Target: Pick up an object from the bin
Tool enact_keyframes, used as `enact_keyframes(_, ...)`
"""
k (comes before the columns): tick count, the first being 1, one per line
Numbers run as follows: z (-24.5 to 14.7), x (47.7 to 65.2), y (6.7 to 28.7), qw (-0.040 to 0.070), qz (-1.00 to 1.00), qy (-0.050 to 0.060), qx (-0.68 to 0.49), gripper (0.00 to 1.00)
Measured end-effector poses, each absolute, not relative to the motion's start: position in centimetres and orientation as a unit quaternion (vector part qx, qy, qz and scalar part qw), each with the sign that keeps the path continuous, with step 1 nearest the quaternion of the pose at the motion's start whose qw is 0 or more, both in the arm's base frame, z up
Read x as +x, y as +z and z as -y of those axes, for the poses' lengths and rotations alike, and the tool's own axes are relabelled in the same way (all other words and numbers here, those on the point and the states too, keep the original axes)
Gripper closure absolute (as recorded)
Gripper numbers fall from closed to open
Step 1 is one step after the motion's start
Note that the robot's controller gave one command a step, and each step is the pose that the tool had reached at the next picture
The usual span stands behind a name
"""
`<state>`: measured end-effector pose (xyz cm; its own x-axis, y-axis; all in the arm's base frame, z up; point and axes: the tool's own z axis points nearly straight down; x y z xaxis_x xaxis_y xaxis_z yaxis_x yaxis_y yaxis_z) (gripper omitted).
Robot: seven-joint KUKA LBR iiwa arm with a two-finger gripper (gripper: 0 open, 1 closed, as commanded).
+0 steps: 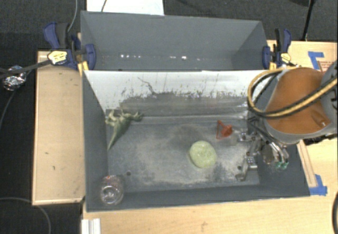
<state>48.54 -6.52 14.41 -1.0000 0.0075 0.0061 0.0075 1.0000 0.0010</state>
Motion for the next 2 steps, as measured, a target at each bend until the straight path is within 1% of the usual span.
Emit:
enact_keyframes(1, 6.5, 48.7, 14.8, -0.001, 1.000, 0.000, -0.002, 0.00)
enact_keyframes(2, 0.9, 51.8, 9.9, -0.002, 1.000, 0.000, 0.023, 0.00)
